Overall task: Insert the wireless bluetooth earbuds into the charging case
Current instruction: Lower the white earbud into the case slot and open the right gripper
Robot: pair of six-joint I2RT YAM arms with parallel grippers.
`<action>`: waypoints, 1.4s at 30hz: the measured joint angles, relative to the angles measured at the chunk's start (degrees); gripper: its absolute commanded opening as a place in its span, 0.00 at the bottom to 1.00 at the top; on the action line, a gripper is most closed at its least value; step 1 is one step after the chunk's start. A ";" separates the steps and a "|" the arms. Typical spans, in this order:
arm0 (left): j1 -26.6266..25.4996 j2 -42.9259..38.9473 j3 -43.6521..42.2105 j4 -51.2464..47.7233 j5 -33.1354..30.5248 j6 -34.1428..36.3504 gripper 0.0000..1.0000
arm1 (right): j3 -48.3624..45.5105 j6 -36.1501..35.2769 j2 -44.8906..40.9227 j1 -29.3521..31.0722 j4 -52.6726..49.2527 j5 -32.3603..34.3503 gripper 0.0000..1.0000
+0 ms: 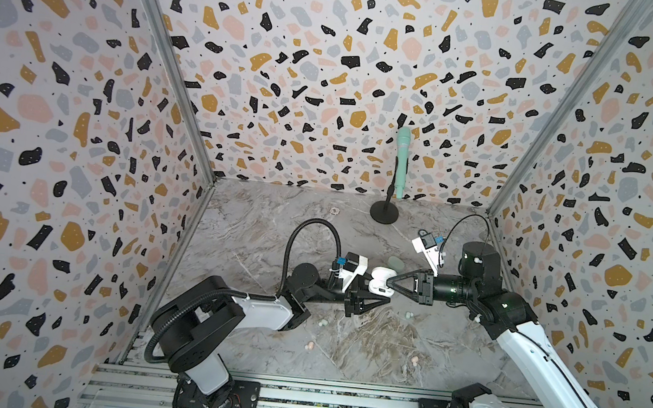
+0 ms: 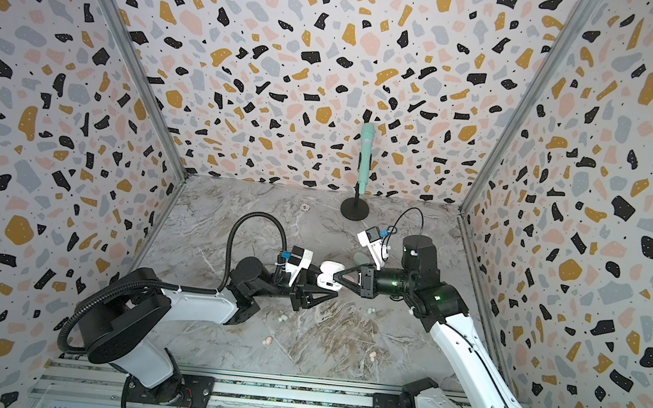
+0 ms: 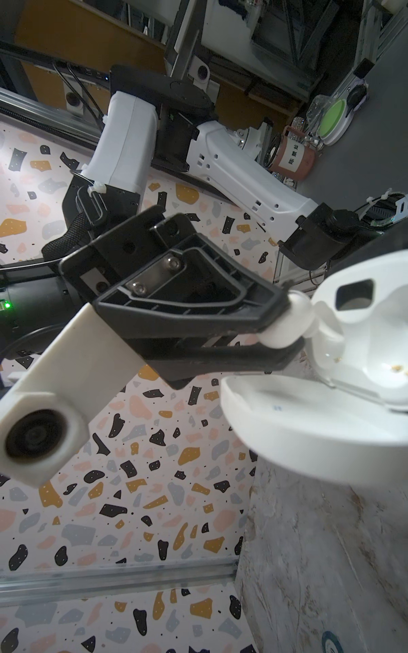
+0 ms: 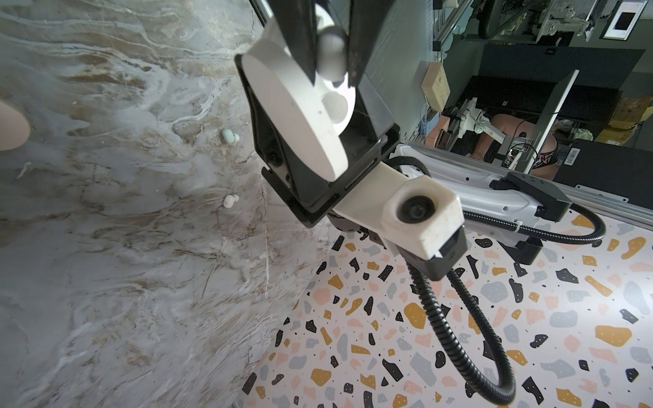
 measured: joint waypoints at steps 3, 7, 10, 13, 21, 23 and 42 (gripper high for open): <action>-0.17 -0.20 0.00 -0.35 0.04 0.11 0.20 | -0.39 -0.04 -0.39 0.00 -0.13 -0.02 0.16; -0.22 -0.57 0.00 -1.22 0.22 0.59 0.20 | -1.14 0.04 -1.01 0.00 0.07 -0.26 0.16; -0.22 -0.59 0.00 -1.42 0.22 1.03 0.20 | -1.25 0.17 -1.01 0.00 0.04 -0.39 0.16; -0.37 -0.70 0.00 -1.62 0.20 1.31 0.20 | -1.25 0.28 -1.01 0.02 0.09 -0.48 0.16; -0.50 -0.87 0.00 -1.73 0.20 1.36 0.20 | -1.53 0.63 -1.01 0.13 0.48 -0.59 0.16; -0.50 -0.87 0.00 -1.73 0.17 1.38 0.20 | -1.53 0.61 -1.01 0.15 0.48 -0.59 0.16; -0.50 -0.92 0.00 -4.04 -1.88 1.55 0.20 | 2.71 -0.28 1.77 2.08 -4.35 5.46 0.42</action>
